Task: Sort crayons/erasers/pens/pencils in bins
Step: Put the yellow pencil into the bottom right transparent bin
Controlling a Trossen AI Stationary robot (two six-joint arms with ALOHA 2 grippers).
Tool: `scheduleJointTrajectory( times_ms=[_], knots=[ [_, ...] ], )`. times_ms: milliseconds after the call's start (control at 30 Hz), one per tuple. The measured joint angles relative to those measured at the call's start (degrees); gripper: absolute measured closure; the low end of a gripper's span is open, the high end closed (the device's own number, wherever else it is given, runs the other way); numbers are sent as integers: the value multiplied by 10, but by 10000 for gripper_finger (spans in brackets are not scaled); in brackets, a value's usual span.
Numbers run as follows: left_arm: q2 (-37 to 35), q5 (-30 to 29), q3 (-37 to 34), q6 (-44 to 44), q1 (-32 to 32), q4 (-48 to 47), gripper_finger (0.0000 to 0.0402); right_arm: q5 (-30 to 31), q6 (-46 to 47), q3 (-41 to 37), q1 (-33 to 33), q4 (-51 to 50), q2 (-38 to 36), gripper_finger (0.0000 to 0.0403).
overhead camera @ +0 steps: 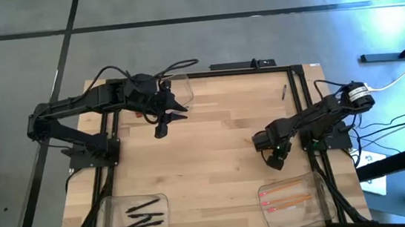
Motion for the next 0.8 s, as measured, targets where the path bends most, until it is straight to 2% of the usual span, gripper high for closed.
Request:
scheduleJointTrajectory(
  times_ms=[200,500,800],
  knots=[
    [0,0,0,0,0,-1,305,20,-5,47,7,-28,2,364],
    [0,0,0,0,0,-1,305,20,22,142,38,-102,1,375],
    [0,0,0,3,0,-1,305,20,75,335,99,-315,0,371]
  ],
)
